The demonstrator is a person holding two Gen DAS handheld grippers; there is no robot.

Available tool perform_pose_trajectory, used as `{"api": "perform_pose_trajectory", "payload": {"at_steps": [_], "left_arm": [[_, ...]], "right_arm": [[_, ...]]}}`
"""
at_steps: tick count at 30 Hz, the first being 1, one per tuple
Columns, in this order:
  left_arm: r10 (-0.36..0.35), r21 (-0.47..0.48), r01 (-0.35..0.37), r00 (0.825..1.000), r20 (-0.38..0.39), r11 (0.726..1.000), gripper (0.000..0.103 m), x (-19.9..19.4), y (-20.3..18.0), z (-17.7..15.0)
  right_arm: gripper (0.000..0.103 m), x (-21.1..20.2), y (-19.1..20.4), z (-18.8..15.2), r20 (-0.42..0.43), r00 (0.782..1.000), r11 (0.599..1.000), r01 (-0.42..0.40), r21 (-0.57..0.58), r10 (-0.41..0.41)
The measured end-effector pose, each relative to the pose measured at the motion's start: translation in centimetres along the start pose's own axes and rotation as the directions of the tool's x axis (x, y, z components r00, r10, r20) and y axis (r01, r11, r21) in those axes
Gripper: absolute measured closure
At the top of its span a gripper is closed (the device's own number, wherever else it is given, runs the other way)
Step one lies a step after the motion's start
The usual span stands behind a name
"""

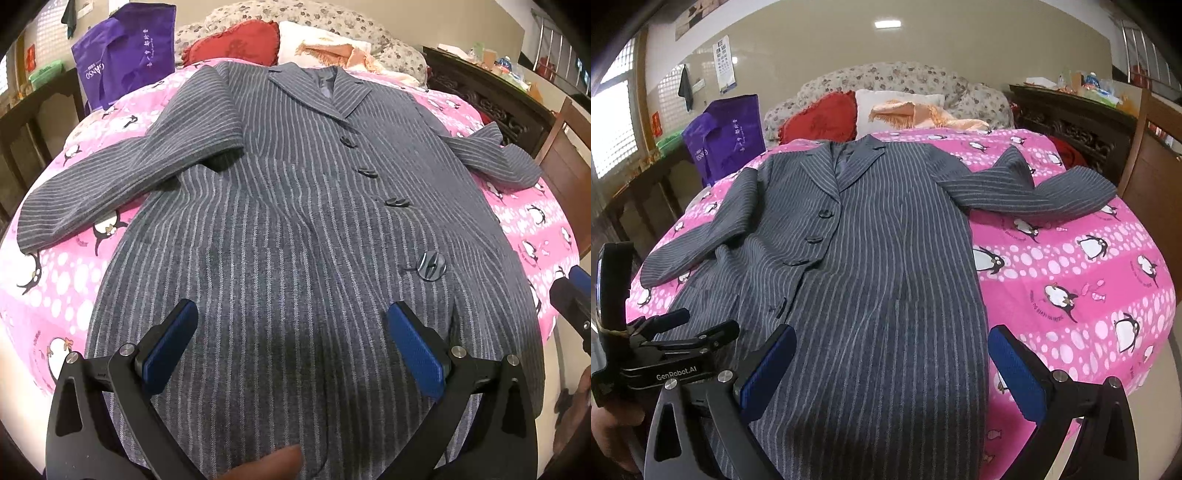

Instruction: Fold large clothes

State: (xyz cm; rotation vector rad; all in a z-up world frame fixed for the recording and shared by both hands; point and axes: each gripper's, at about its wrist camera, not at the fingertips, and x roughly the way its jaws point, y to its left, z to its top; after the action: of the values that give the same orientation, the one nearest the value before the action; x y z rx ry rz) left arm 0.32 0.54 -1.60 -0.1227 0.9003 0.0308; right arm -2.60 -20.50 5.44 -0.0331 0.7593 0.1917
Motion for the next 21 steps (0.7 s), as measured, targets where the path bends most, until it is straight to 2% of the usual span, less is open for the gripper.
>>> {"api": "perform_pose_trajectory", "payload": {"at_steps": [5,9,21], "left_arm": [[0.030,-0.005,-0.030,0.999,0.021,1.000,0.000,0.0,0.7,2.3],[0.026,-0.030,-0.025,0.999,0.042,0.999,0.000,-0.4,1.1,3.8],[0.058,-0.035,-0.056,0.997,0.051,0.998,0.000,0.9,0.3,6.1]], "right_arm": [[0.000,0.6,0.1,1.5,-0.002,1.000,1.000,-0.020,0.009,0.020],[0.000,0.6,0.8,2.9,0.025,0.999,0.999,-0.034,-0.001,0.034],[0.000,2.9,1.8,5.5,0.030,0.999,0.999,-0.034,-0.033,0.035]]}}
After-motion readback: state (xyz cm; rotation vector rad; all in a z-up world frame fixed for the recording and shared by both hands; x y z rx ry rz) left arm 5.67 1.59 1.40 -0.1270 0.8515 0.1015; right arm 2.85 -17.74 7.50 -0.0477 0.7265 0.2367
